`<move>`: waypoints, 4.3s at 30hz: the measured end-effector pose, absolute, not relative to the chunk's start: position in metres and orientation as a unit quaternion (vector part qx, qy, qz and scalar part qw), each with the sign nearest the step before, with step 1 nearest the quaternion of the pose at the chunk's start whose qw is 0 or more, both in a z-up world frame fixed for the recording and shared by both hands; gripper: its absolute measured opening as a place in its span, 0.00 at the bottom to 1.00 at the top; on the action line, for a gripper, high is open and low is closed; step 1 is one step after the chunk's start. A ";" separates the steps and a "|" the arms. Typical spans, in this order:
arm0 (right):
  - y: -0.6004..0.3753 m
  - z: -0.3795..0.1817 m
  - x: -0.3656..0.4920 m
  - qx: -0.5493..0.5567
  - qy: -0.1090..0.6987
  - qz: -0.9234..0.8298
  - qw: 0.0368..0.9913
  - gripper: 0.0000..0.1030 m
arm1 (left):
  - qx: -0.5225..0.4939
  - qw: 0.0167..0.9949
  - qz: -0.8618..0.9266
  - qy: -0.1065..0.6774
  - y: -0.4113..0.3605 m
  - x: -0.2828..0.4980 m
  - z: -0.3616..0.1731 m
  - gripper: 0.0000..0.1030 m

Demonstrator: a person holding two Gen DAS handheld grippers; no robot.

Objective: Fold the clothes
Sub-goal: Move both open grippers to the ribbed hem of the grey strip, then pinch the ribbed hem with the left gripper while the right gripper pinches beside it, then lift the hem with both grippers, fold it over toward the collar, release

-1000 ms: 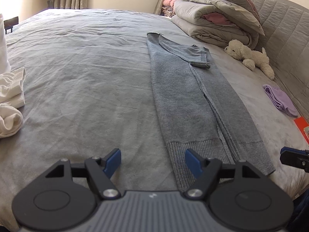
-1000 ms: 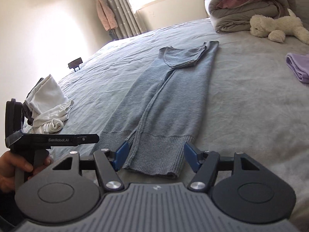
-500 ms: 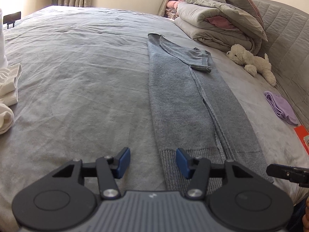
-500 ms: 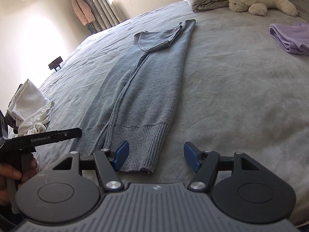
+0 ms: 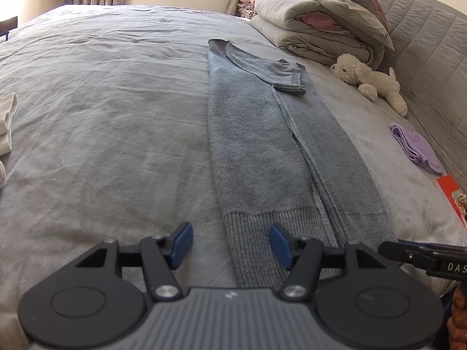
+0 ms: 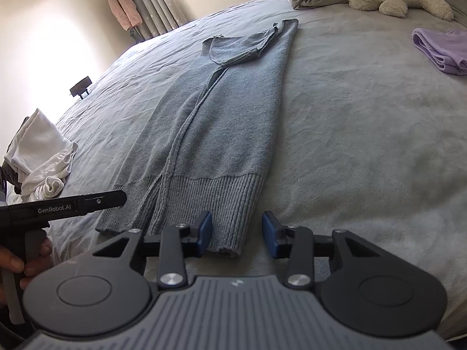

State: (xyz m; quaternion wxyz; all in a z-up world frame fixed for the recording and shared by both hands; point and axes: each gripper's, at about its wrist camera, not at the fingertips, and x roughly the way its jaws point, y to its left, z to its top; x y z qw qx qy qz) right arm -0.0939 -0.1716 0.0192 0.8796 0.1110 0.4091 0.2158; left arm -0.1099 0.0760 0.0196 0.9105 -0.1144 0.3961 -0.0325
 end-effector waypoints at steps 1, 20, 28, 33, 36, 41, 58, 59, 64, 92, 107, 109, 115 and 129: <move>-0.170 0.019 -0.094 0.110 0.407 0.217 0.880 0.23 | -0.110 0.911 -0.035 0.396 0.075 -0.109 0.020 0.56; -0.180 0.034 -0.097 0.126 0.361 0.213 0.899 0.09 | -0.134 0.912 -0.082 0.380 0.083 -0.125 0.043 0.05; -0.175 0.023 -0.094 0.124 0.399 0.201 0.886 0.12 | -0.155 0.896 -0.071 0.410 0.090 -0.123 0.031 0.08; -0.176 0.023 -0.094 0.133 0.403 0.202 0.883 0.16 | -0.179 0.895 -0.059 0.404 0.098 -0.123 0.030 0.45; -0.176 0.022 -0.094 0.134 0.406 0.203 0.881 0.18 | -0.182 0.893 -0.058 0.408 0.095 -0.122 0.026 0.51; -0.170 0.021 -0.096 0.126 0.409 0.207 0.880 0.18 | -0.130 0.903 -0.061 0.406 0.075 -0.125 0.026 0.21; -0.175 0.043 -0.103 0.156 0.339 0.202 0.905 0.10 | -0.136 0.918 -0.070 0.365 0.081 -0.135 0.048 0.05; -0.176 0.044 -0.103 0.162 0.336 0.203 0.905 0.10 | -0.138 0.919 -0.070 0.364 0.082 -0.135 0.048 0.05; -0.173 0.043 -0.100 0.160 0.343 0.199 0.904 0.10 | -0.132 0.922 -0.068 0.356 0.081 -0.133 0.051 0.05; -0.171 0.047 -0.136 0.132 0.333 0.177 0.917 0.08 | -0.117 0.919 -0.040 0.375 0.075 -0.157 0.055 0.04; -0.178 0.061 -0.167 0.151 0.329 0.177 0.915 0.08 | -0.131 0.921 -0.035 0.365 0.075 -0.196 0.061 0.04; -0.177 0.063 -0.161 0.155 0.329 0.177 0.915 0.08 | -0.128 0.920 -0.028 0.369 0.076 -0.186 0.062 0.04; -0.179 0.081 -0.120 0.170 0.335 0.189 0.907 0.08 | -0.118 0.916 -0.027 0.382 0.082 -0.145 0.077 0.04; -0.179 0.073 0.056 0.195 0.408 0.173 0.875 0.08 | -0.103 0.922 -0.004 0.374 0.094 0.038 0.091 0.03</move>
